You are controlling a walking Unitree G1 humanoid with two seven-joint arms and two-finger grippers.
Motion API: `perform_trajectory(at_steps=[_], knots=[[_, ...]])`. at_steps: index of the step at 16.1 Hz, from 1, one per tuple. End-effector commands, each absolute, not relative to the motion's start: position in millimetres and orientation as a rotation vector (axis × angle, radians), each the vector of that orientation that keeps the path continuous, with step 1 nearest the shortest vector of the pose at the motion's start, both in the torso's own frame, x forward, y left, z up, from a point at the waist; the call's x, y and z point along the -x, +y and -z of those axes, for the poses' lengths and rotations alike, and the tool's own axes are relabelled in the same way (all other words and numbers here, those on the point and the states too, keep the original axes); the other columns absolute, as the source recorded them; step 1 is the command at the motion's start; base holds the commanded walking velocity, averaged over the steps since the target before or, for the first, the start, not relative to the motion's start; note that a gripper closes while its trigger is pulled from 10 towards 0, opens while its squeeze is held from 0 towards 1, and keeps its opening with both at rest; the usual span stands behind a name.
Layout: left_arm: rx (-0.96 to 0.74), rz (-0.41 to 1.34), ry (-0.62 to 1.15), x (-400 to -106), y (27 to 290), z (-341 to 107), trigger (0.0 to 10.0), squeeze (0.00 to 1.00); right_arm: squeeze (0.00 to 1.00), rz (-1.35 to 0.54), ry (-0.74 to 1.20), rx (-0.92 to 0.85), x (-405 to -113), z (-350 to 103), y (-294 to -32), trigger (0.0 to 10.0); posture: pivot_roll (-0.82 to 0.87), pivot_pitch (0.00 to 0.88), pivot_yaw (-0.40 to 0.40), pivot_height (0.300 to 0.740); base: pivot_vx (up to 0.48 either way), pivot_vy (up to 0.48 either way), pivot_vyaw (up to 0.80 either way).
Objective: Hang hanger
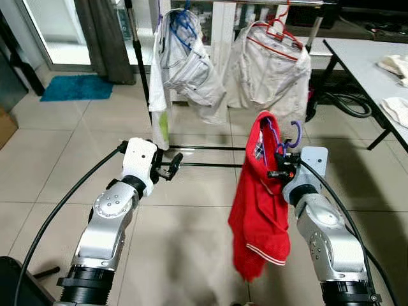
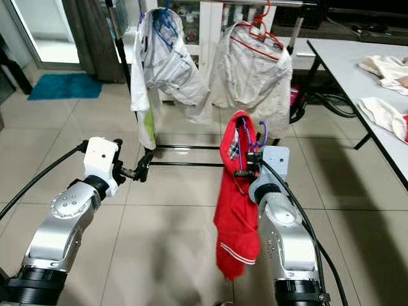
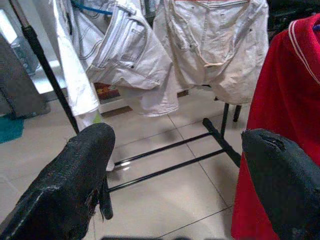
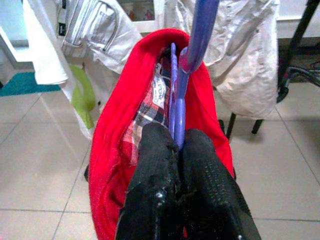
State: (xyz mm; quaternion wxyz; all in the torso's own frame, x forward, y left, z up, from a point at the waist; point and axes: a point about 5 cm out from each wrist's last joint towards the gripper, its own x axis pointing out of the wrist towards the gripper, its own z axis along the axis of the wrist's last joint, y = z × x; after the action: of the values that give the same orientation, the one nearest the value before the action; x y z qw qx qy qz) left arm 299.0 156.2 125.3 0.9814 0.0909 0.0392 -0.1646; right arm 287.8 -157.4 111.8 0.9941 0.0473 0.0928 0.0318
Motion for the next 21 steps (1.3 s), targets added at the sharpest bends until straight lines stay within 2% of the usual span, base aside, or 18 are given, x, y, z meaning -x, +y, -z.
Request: perform_trajectory(at_steps=[1, 5, 21], knots=[[-0.190, 0.326, 0.063, -299.1, 155.7, -130.4, 10.0, 0.00, 0.00, -0.074, 0.131, -0.089, -292.4, -121.8, -156.7, 10.0, -0.08, 0.059, -0.002, 0.740, 0.364, 0.000, 0.00], [-0.187, 0.334, 0.056, -300.2, 154.0, -132.4, 10.0, 0.00, 0.00, -0.075, 0.131, -0.086, -292.0, -121.7, -157.4, 10.0, -0.08, 0.058, 0.007, 0.740, 0.360, 0.000, -0.68], [-0.165, 0.340, 0.013, -308.9, 149.9, -140.8, 10.0, 0.00, 0.00, -0.050, 0.070, -0.018, -297.3, -129.3, -161.6, 10.0, -0.08, 0.031, 0.018, 0.740, 0.364, 0.000, 0.00]])
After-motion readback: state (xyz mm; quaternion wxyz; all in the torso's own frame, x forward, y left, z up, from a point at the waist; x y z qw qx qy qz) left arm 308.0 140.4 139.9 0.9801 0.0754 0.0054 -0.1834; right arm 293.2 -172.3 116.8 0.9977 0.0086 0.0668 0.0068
